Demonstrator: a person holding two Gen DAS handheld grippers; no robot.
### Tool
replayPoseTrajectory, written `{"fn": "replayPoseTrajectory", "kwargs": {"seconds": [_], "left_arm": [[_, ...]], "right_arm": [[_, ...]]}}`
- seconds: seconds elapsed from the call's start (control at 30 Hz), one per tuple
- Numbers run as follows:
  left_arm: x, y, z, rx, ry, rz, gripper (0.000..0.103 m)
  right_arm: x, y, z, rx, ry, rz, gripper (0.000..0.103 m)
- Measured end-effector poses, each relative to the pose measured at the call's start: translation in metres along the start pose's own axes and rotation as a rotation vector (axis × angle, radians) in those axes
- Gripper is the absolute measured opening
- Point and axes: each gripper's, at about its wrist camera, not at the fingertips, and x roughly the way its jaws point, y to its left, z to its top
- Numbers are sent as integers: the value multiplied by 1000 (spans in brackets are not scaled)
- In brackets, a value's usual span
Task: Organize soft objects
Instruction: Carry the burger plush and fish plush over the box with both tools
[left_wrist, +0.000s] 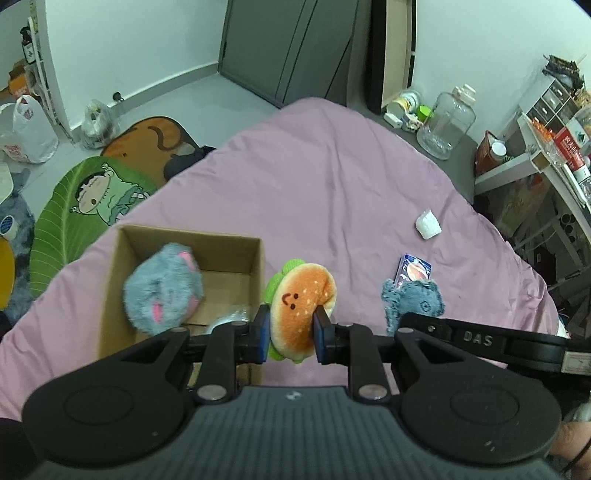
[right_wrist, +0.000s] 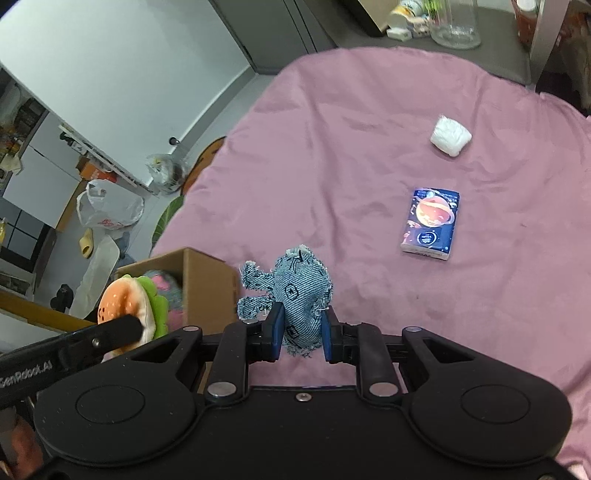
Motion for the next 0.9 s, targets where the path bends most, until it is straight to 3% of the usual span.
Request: {"fn": "replayPoseTrajectory", "kwargs": {"seconds": [0.47, 0.9], "left_arm": [[-51, 31, -12, 20, -55, -23, 22], [-79, 65, -14, 33, -64, -42, 22]], "right_arm": [[-44, 54, -29, -48, -83, 20, 21], [-57, 98, -47, -89, -110, 15, 21]]}}
